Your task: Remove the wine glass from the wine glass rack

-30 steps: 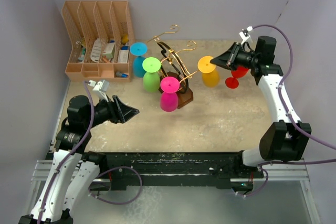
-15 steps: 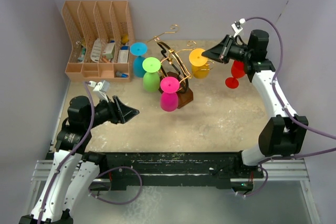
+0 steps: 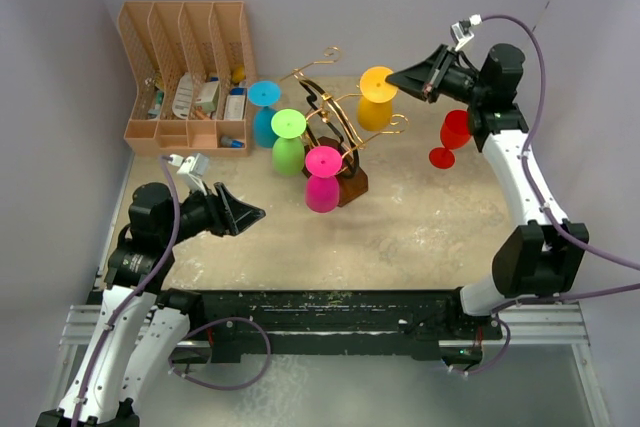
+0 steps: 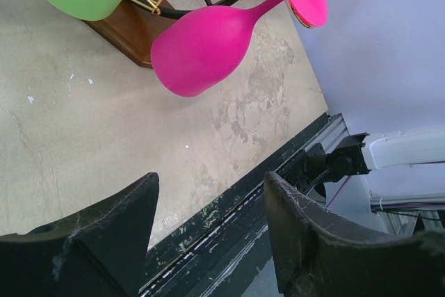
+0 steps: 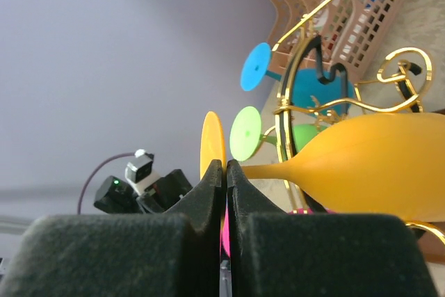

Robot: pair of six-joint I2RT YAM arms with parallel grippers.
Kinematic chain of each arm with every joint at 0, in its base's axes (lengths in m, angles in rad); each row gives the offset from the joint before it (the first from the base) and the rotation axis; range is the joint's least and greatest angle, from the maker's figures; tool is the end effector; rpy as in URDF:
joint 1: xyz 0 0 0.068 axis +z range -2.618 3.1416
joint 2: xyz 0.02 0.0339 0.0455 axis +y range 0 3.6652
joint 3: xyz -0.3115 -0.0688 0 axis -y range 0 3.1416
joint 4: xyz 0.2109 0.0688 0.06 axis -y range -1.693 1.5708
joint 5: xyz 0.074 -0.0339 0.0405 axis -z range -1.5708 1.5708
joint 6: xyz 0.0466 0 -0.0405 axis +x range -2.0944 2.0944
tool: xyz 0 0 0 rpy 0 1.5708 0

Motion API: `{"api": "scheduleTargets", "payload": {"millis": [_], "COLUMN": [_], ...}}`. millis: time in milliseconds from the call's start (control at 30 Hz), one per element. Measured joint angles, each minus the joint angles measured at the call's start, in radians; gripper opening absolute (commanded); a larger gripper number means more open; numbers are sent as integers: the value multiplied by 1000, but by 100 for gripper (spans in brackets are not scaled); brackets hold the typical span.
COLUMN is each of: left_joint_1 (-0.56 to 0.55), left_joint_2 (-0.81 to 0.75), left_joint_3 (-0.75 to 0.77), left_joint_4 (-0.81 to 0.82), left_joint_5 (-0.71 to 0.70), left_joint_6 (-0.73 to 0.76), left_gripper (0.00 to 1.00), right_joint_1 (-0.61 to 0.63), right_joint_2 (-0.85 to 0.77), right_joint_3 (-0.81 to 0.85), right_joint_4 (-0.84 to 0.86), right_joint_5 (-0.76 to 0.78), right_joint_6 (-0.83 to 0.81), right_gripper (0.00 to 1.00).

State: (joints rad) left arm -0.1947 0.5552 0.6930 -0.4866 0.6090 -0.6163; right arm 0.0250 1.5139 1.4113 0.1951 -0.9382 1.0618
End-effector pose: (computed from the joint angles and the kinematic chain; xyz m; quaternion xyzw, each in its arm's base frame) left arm 0.0551 -0.0380 0.3277 0.0047 0.8001 -0.4416 0.4060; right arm 0.3183 0.0456 0.4720 0.0075 0.6875 0.6015 0.4068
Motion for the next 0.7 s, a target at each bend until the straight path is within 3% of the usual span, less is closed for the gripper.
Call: {"api": "scheduleTargets", "payload": {"millis": [433,600,700], "left_joint_1": [0,0,0], "left_joint_2": [0,0,1], "left_joint_3": [0,7,39], "left_joint_4": [-4,-15,-20], "left_joint_5": [-16,-16,-13], "left_joint_6": [0,-11,-27], "left_gripper": [66,66,66], "right_joint_1": [3,75,196], "right_joint_2": [-111,-208,-285], "right_joint_3": [128,209,264], "right_joint_4": [4,-154,-306], "right_joint_5": [-50,-19,56], "right_joint_6": [27,-216,-432], "right_gripper": [0,0,0]}}
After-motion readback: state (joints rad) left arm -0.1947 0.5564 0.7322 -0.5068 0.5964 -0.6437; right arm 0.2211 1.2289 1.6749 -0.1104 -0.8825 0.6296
